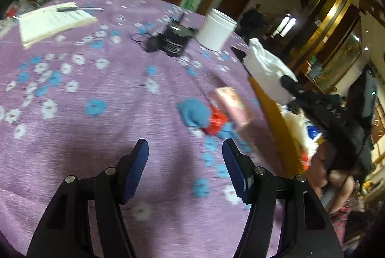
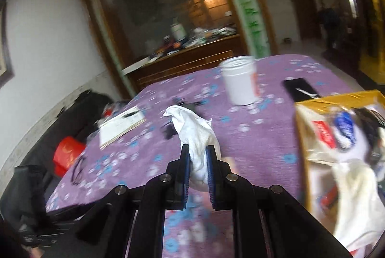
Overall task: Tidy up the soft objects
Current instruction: 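Grasp the blue sock with red bag with left while right grasps the white cloth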
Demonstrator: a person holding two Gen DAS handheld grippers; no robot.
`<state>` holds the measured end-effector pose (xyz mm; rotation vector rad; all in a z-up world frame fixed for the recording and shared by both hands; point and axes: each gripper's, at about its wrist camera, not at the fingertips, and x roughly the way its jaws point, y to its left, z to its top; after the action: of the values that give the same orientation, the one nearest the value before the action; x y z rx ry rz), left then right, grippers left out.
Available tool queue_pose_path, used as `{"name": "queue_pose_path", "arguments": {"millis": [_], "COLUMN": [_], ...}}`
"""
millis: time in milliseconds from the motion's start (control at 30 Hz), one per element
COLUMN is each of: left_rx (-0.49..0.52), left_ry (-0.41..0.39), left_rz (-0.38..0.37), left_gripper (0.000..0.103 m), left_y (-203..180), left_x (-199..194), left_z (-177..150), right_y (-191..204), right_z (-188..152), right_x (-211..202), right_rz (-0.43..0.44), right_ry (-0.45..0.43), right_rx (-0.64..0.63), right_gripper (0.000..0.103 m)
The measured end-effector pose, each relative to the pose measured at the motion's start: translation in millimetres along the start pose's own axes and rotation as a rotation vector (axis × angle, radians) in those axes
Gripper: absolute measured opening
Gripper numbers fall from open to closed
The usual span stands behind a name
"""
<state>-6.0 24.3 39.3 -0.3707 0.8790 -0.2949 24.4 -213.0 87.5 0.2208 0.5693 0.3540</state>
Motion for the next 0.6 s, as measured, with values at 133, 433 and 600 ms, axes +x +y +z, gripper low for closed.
{"name": "queue_pose_path", "arguments": {"millis": [133, 433, 600], "left_rx": [-0.009, -0.073, 0.007], "left_ry": [0.050, 0.089, 0.087], "left_rz": [0.003, 0.070, 0.189], "left_gripper": [0.064, 0.064, 0.064], "left_y": [-18, -38, -49], "left_x": [15, 58, 83], "left_z": [15, 30, 32], "right_y": [-20, -30, -29], "right_z": [3, -2, -2], "right_x": [-1, -2, -2], "right_rz": [-0.003, 0.009, 0.016], "right_ry": [-0.012, -0.010, -0.013], "right_rx": [0.078, 0.120, 0.122], "right_gripper": [0.013, 0.013, 0.013]}}
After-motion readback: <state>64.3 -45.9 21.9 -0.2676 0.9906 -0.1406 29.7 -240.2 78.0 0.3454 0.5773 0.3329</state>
